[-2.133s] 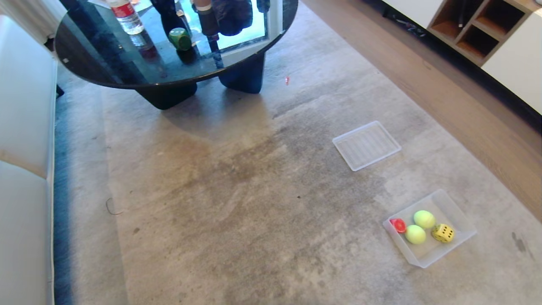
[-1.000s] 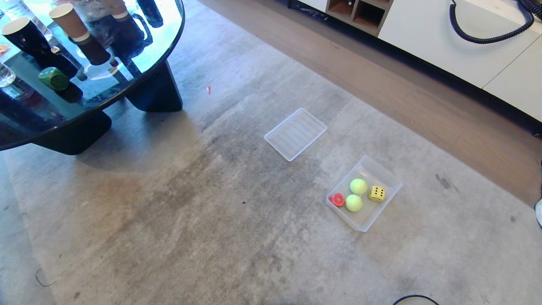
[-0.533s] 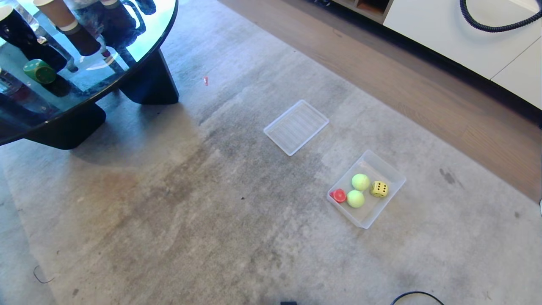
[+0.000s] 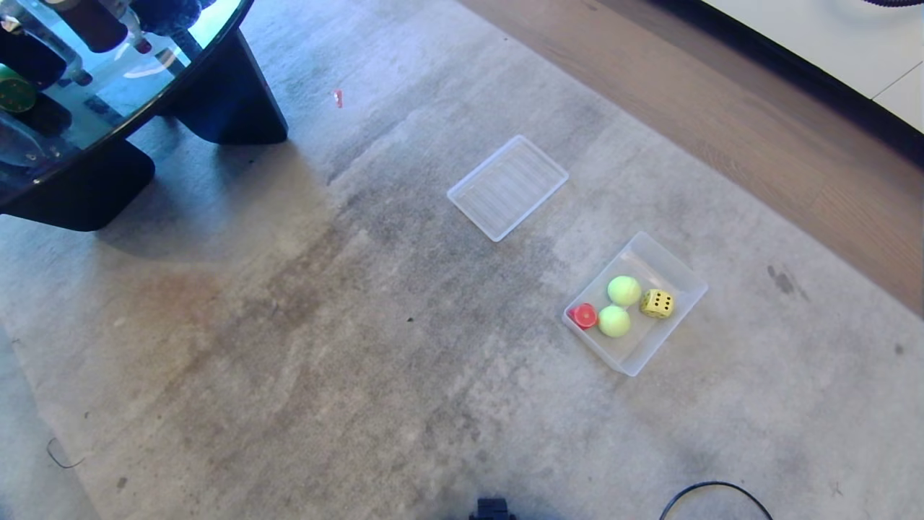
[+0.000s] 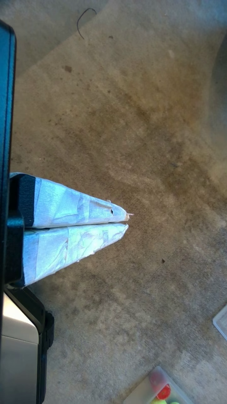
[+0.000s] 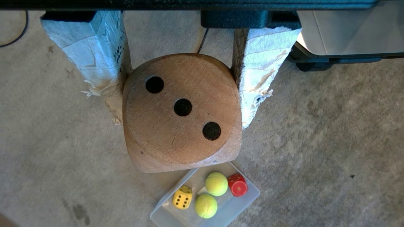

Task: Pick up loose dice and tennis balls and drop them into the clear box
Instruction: Put the toys in the box

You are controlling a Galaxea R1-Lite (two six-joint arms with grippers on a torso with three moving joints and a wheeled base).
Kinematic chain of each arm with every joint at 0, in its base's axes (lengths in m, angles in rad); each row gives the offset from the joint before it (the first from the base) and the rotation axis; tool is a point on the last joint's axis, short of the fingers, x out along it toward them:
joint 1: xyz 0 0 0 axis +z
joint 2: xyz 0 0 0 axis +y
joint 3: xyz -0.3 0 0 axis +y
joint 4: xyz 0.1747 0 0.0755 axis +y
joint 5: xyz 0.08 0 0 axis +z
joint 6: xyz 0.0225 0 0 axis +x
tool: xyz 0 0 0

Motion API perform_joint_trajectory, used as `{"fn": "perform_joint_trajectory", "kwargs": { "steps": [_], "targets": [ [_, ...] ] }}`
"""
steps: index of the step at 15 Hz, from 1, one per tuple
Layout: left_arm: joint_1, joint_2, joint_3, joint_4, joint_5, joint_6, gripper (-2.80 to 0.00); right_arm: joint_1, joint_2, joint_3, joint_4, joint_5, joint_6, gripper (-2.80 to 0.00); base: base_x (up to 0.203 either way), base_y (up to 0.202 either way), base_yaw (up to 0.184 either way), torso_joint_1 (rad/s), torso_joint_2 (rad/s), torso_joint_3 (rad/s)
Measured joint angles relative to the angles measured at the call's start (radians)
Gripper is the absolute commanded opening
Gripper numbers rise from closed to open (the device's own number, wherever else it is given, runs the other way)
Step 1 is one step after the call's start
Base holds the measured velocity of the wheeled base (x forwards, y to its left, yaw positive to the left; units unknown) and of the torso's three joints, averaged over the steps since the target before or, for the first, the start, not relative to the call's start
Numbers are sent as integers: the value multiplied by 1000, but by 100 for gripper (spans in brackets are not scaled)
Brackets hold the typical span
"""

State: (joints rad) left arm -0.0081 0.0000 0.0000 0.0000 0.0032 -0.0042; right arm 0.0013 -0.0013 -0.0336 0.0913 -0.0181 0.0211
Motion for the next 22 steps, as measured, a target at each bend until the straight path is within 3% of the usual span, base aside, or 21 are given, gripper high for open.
{"fn": "perform_joint_trajectory", "kwargs": {
  "steps": [22],
  "targets": [
    [1,0,0,0,1,-5,-280,0,0,0,0,0,0,-280,0,0,0,3,3,-198]
  ]
}}
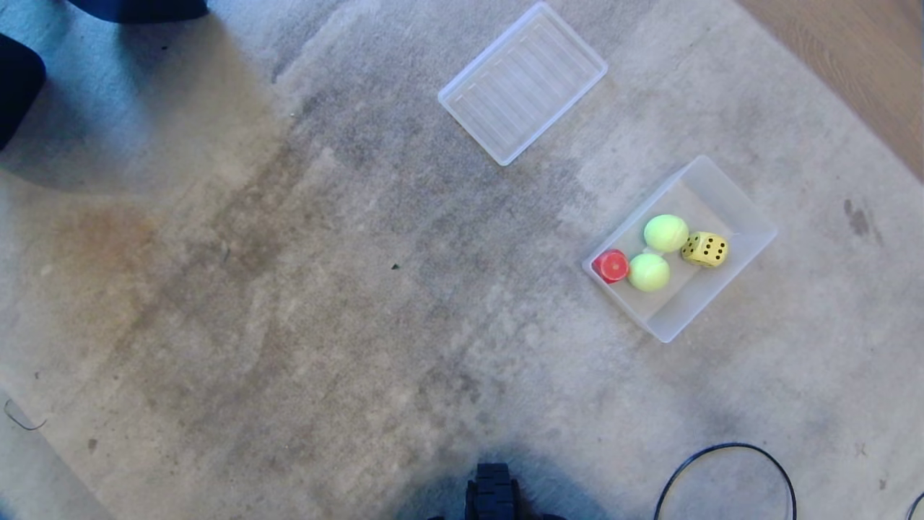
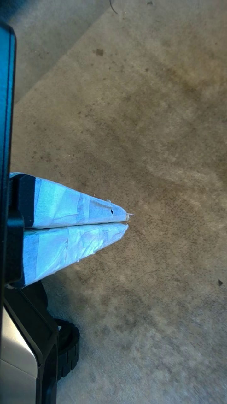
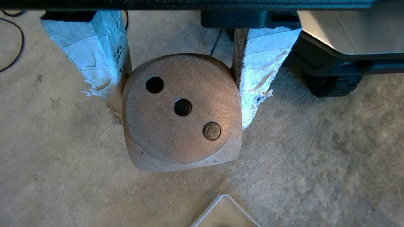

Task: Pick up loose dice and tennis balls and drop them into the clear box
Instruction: Put the toys in the box

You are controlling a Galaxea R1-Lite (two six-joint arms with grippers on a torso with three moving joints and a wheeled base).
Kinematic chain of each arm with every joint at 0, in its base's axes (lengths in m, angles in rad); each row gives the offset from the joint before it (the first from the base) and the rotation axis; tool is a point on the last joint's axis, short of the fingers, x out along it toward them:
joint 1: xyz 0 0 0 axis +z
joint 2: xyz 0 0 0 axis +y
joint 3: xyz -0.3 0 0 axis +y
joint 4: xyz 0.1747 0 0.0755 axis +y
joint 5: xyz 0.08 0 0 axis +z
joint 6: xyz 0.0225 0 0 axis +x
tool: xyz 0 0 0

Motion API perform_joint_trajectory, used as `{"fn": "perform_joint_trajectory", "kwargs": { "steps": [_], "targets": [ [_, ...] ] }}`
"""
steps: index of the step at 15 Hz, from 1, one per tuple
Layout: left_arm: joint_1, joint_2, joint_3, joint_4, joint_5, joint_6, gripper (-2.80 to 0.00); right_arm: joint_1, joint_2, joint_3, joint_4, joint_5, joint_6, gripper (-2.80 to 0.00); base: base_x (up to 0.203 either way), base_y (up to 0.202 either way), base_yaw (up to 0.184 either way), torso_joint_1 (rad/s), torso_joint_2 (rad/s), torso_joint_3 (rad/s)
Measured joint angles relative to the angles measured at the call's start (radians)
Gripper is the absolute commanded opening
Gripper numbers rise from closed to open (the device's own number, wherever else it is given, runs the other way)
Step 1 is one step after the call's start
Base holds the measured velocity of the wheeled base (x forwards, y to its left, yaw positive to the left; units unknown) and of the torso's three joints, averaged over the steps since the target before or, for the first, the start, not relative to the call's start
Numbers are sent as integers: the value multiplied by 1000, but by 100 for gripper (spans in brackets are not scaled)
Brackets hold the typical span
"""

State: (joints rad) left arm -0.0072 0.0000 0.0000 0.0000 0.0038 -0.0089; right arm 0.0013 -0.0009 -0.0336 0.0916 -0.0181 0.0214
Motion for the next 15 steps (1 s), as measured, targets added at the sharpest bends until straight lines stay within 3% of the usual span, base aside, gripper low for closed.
{"fn": "perform_joint_trajectory", "kwargs": {
  "steps": [9,15],
  "targets": [
    [0,0,0,2,0,-10,-280,0,1,1,-1,9,-28,-280,0,0,0,2,1,-60],
    [-1,0,0,3,0,-10,-280,-1,23,-44,24,1,20,-280,0,0,0,0,0,0]
  ]
}}
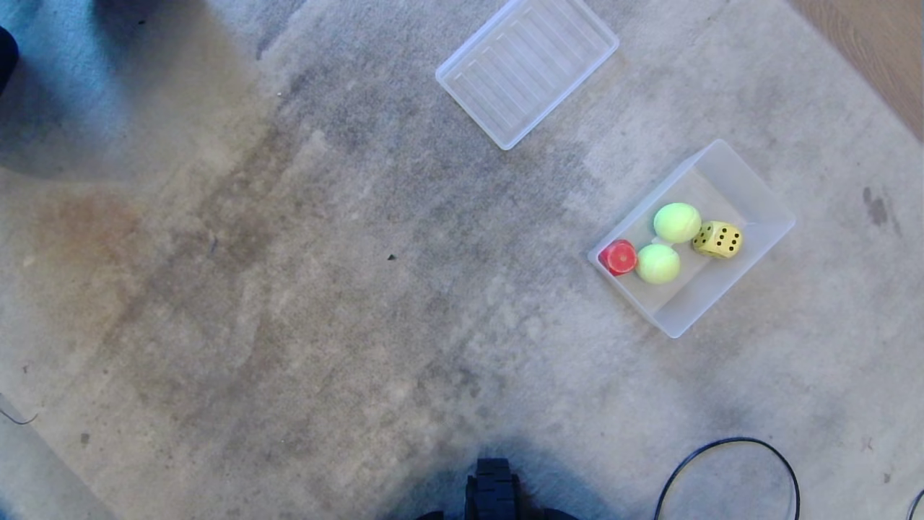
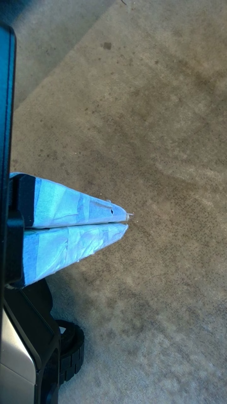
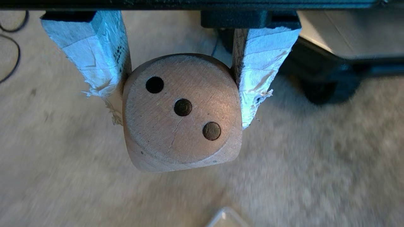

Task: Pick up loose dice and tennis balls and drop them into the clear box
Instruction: Put the toys in the box

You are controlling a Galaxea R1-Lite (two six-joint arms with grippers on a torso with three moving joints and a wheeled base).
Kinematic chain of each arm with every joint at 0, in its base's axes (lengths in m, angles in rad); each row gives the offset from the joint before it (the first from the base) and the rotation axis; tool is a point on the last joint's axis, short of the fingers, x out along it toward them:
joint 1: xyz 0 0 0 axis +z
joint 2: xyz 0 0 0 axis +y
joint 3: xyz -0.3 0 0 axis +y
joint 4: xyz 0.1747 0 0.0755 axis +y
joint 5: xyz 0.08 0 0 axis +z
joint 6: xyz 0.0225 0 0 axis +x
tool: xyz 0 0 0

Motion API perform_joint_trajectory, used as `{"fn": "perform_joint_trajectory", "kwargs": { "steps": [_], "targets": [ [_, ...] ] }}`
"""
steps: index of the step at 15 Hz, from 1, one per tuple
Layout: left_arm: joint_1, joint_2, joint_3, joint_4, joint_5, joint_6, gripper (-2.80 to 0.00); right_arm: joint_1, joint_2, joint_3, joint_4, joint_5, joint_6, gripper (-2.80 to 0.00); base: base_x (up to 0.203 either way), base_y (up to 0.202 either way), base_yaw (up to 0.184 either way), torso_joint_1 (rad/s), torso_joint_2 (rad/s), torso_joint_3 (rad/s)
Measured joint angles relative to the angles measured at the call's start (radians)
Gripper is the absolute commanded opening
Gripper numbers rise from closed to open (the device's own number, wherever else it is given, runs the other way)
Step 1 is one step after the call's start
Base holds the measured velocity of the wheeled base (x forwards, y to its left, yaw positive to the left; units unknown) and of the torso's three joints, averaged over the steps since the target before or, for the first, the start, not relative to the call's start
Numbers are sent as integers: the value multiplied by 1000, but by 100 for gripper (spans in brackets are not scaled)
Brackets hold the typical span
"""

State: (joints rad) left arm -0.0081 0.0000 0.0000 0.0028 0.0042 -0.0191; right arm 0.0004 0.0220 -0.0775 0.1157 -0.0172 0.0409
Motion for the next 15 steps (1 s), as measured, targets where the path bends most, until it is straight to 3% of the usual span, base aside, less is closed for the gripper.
{"fn": "perform_joint_trajectory", "kwargs": {
  "steps": [2,6,9,15],
  "targets": [
    [0,0,0,0,0,0,-280,0,96,-88,1,0,45,-280,0,0,0,0,0,0],
    [0,0,0,0,0,0,-280,-5,500,-294,-64,-3,168,-280,0,0,0,0,0,0],
    [0,0,0,0,0,0,-280,-12,852,-389,-251,-50,219,-280,0,0,0,0,0,0],
    [0,0,0,0,0,0,-280,-17,1428,-516,-764,-116,310,-280,0,0,0,0,0,0]
  ]
}}
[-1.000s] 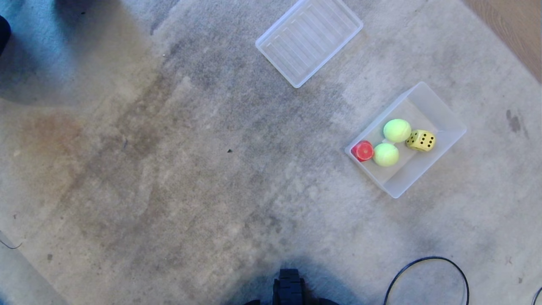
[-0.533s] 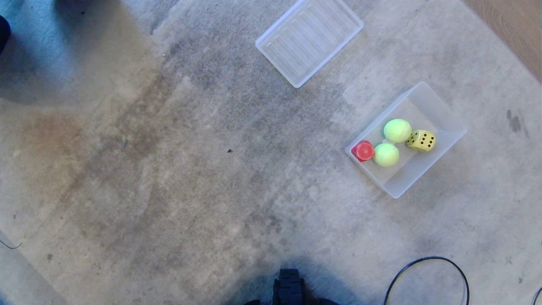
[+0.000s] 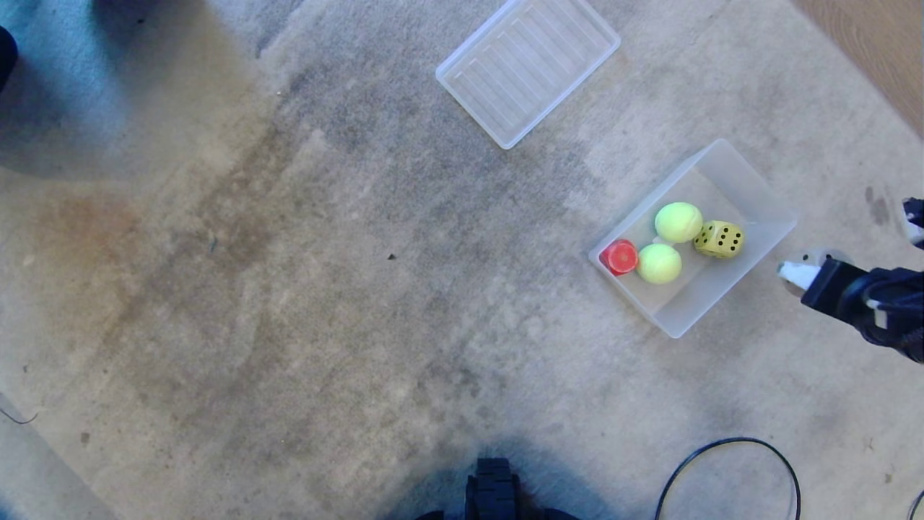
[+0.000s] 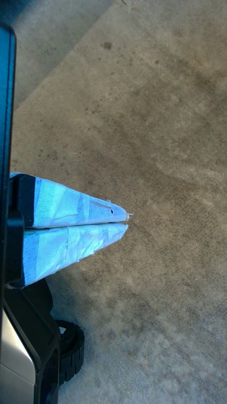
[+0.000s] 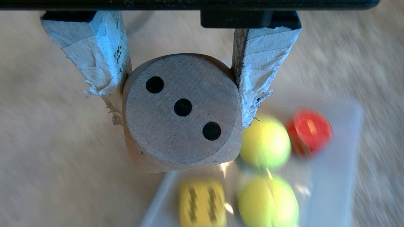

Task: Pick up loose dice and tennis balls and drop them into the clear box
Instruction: Put the toys in the box

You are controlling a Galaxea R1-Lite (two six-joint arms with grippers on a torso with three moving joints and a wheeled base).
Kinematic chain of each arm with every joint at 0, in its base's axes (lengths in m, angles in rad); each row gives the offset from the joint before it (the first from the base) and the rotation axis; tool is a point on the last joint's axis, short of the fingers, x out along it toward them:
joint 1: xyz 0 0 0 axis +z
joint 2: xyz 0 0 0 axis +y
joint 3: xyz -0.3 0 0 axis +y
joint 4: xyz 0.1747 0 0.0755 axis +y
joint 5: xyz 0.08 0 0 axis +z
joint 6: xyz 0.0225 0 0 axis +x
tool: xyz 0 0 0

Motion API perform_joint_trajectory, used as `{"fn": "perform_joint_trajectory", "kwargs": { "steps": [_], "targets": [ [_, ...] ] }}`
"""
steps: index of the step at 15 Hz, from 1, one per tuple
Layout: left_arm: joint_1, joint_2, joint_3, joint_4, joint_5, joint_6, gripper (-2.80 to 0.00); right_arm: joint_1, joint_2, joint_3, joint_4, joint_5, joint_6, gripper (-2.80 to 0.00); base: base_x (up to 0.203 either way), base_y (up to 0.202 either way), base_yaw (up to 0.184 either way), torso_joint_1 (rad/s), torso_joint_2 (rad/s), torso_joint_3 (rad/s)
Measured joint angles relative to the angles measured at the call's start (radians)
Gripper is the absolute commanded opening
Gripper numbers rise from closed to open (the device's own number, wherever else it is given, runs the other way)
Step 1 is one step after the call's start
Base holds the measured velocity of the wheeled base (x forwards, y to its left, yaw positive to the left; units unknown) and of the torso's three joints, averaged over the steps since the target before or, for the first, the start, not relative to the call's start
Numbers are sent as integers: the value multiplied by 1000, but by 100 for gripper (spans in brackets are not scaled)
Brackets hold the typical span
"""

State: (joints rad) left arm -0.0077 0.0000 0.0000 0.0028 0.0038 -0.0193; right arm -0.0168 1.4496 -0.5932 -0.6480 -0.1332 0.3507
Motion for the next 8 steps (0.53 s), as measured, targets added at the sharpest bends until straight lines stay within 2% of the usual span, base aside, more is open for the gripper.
{"fn": "perform_joint_trajectory", "kwargs": {
  "steps": [2,6,8],
  "targets": [
    [0,0,0,0,0,0,-280,8,102,-88,-113,0,71,-280,0,0,0,0,0,0],
    [0,0,0,0,0,0,-280,20,238,-166,-139,10,102,-280,0,0,0,0,0,0],
    [0,0,0,0,0,0,-280,19,302,-212,-187,10,153,-280,0,0,0,0,0,0]
  ]
}}
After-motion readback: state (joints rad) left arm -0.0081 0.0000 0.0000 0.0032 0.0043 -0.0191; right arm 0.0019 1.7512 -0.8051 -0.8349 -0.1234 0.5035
